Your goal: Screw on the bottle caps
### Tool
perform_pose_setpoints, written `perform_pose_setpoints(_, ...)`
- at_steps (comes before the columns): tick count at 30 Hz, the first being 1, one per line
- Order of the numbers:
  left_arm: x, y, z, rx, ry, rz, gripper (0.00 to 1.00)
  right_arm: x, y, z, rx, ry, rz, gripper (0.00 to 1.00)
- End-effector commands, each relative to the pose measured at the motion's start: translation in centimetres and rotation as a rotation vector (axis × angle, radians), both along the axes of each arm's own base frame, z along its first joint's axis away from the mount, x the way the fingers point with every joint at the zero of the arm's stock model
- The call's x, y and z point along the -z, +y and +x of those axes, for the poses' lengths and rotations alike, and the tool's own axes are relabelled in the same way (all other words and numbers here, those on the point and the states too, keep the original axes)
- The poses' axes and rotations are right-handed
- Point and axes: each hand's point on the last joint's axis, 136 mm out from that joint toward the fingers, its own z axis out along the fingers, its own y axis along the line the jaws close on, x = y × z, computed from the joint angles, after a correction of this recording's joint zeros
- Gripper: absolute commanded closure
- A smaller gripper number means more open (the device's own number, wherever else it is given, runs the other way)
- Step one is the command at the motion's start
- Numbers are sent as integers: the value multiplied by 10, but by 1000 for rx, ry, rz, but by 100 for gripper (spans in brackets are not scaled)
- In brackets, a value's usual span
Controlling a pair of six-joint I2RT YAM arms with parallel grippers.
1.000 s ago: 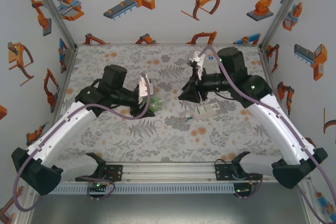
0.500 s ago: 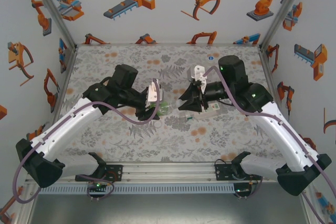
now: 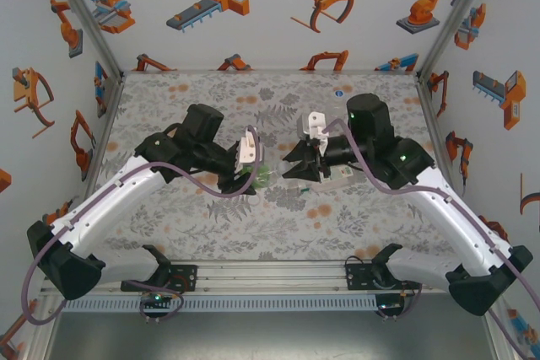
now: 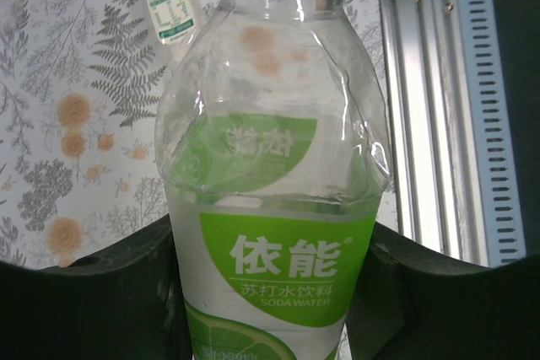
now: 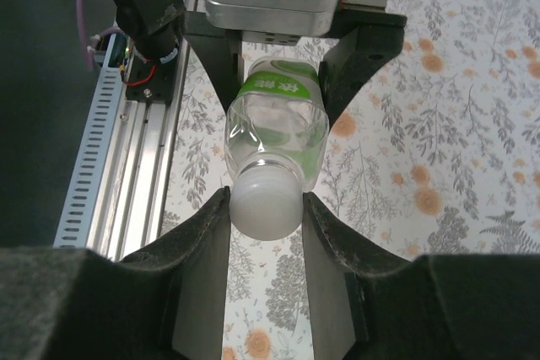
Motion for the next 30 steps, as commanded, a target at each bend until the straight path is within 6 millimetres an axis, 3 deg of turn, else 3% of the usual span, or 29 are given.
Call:
perform_pose_setpoints(1,-31,-11,-9,65,10,-114,100,9,-2,-12,-59,-55,-25,100)
perform_pose_setpoints(8,-38,-13,-15,100,49,-133,100,15,-1,-22,-108,-74,-64,100)
perform_pose_setpoints(12,-38,-12,-7,62,18,-117,100,13,6,-14,-52,91,-77,100)
perform_pose_setpoints(17,-36,-10,11,-34,-58,-100,100,16,14,22,271,541,-19,100)
perform_pose_setpoints(22,-34,-9,24,-93,-105,-92,100,31,5,57,648,1044,72,100)
perform_pose_setpoints(28,-34,-7,34,-141,-149,-84,100,84,0,56,949,1743,24,100)
perform_pose_setpoints(30,-34,-7,35,-141,-155,-85,100,79,8,63,910,1836,136,100)
